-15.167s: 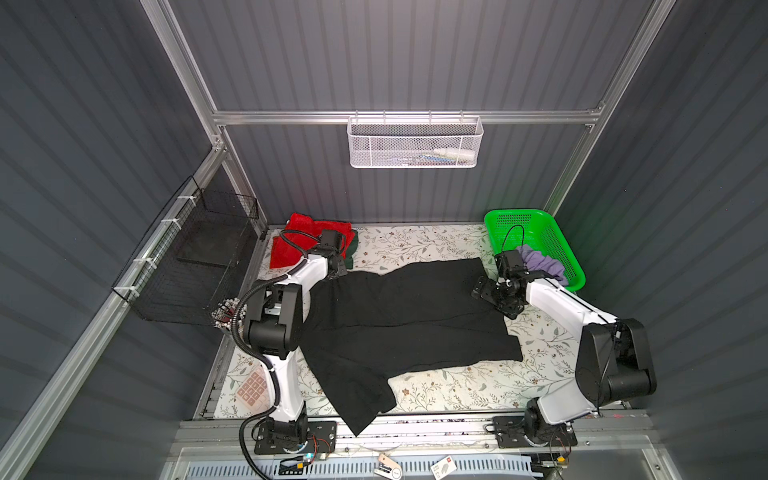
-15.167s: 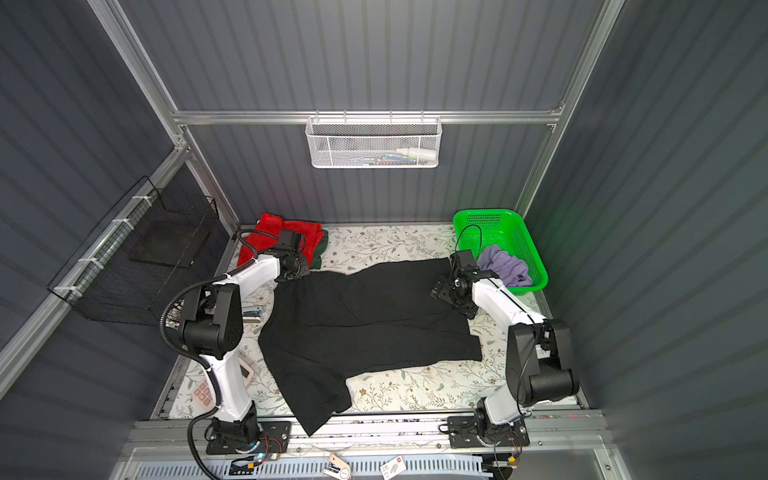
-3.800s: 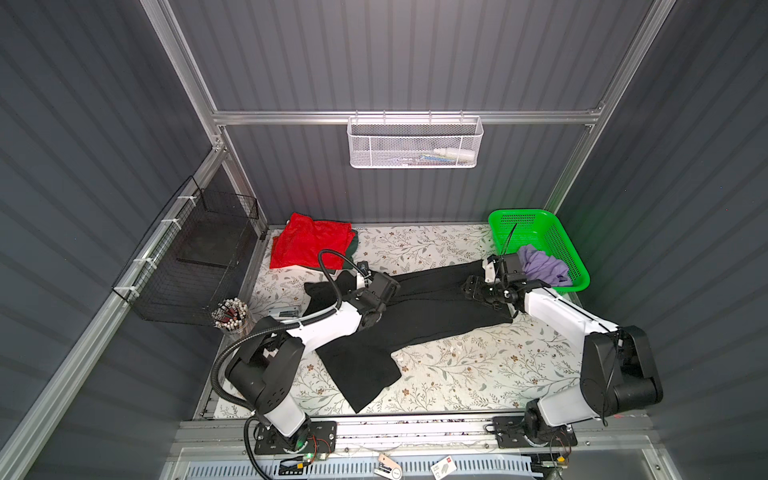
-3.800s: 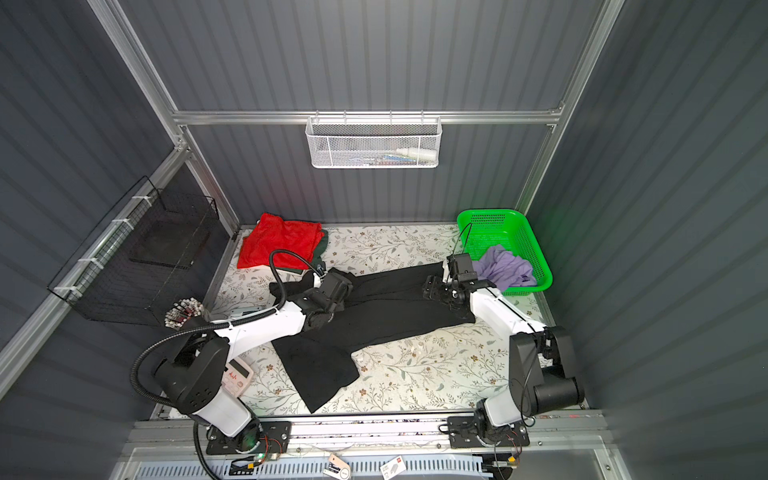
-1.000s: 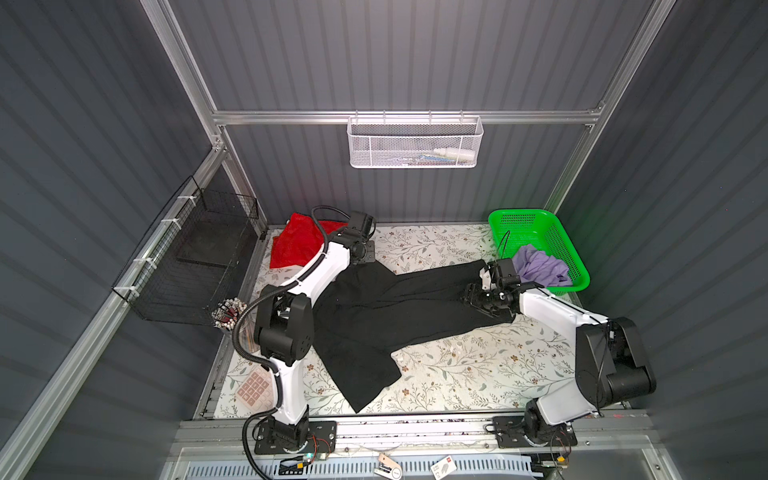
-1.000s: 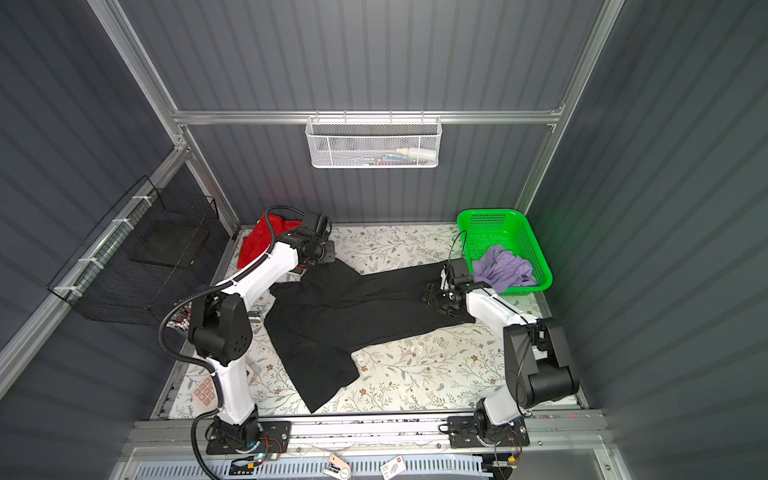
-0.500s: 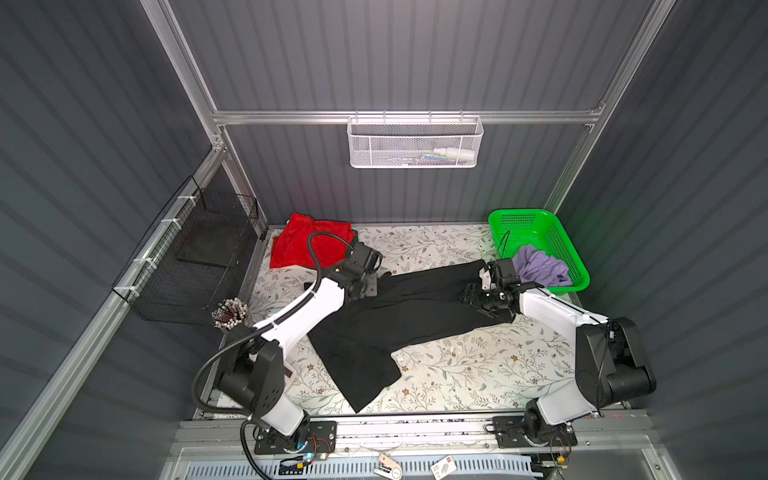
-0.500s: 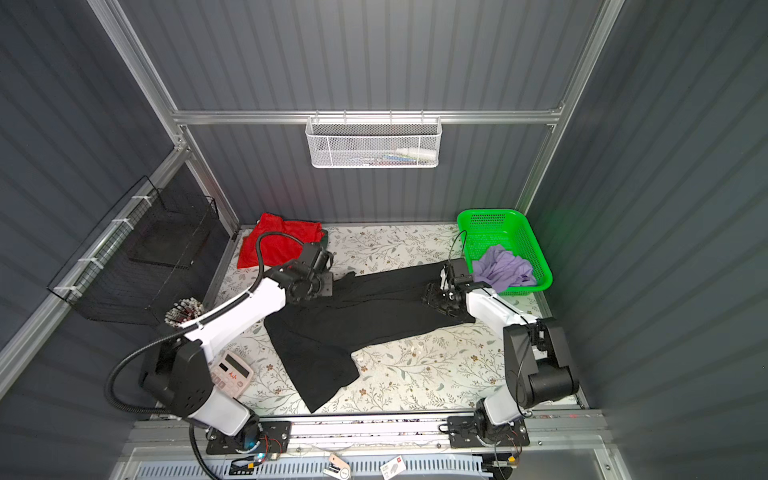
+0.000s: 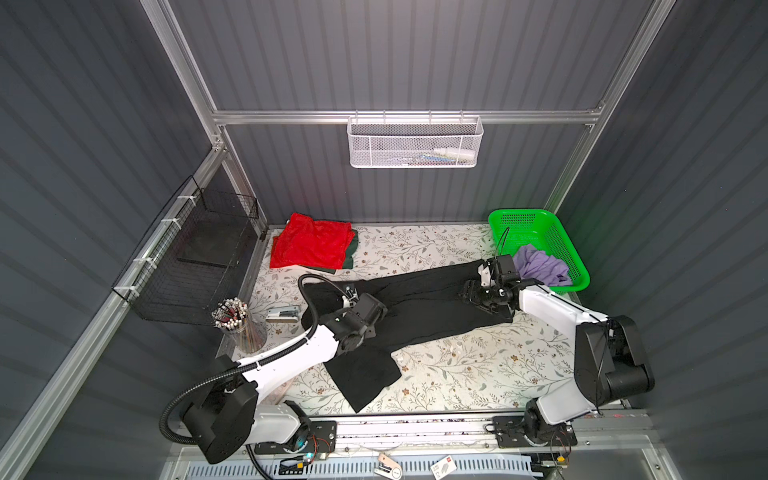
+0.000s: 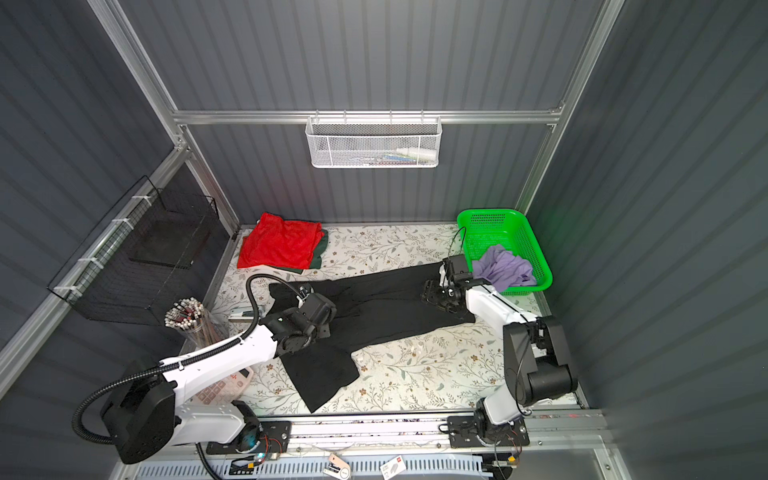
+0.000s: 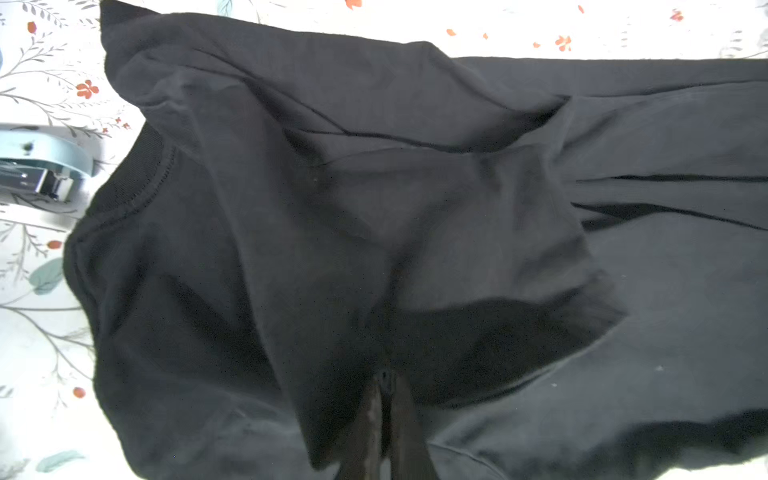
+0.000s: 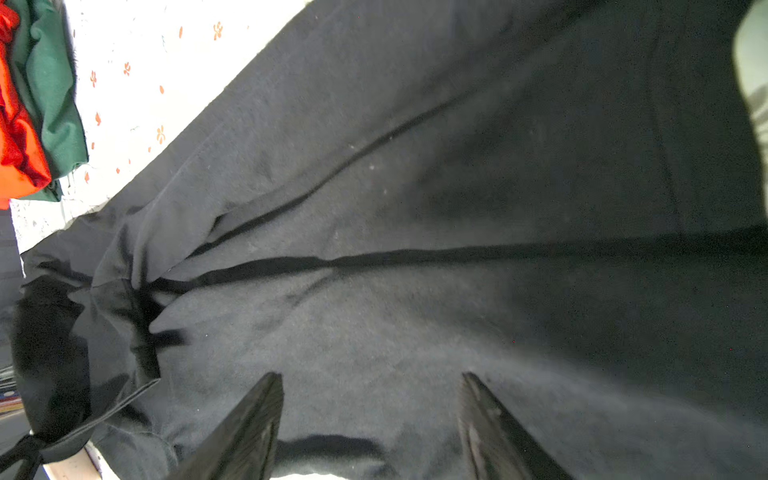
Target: Fold and stack the t-shirts
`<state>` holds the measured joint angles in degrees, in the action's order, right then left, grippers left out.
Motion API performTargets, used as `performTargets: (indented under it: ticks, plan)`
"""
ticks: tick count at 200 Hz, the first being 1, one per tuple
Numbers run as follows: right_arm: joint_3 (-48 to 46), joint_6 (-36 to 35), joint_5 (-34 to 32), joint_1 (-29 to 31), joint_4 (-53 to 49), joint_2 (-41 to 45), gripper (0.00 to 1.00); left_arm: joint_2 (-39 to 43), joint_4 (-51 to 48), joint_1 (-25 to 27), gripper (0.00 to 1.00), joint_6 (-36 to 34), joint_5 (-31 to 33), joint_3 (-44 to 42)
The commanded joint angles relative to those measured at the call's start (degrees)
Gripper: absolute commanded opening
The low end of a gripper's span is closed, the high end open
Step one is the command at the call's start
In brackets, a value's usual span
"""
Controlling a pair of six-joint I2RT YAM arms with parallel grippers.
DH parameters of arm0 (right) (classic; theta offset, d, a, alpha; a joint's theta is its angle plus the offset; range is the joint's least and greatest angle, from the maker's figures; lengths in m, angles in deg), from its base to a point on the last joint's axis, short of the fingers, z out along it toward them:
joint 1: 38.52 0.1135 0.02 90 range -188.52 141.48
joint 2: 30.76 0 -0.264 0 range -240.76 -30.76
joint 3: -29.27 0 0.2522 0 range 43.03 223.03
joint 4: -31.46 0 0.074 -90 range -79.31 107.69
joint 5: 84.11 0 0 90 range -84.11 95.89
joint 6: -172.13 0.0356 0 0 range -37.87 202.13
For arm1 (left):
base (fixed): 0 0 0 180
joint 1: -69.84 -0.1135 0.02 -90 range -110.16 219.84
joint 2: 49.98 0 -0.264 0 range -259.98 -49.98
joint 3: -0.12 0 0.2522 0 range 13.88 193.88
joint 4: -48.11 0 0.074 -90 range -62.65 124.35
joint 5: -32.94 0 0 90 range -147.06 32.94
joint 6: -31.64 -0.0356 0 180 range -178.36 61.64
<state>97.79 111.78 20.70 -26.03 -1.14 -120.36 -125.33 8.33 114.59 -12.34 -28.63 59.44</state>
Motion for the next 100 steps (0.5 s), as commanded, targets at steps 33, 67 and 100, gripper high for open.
performTargets:
  ticks: [33, 67, 100]
  plan:
    - [4.86, -1.27, -5.12, 0.34, -3.13, -2.09, 0.70, 10.21, -2.68, 0.60, 0.00, 10.58, 8.46, -6.67]
    - [8.82, -1.00, -5.95, 0.38, -5.21, -4.21, 0.70, 13.92, -3.99, 0.56, 0.42, 11.12, 8.93, -8.56]
    - [12.01, -1.39, -8.05, 0.49, -6.01, -5.82, 0.70, 14.26, -6.73, 0.60, 0.27, 12.37, 9.37, -8.60]
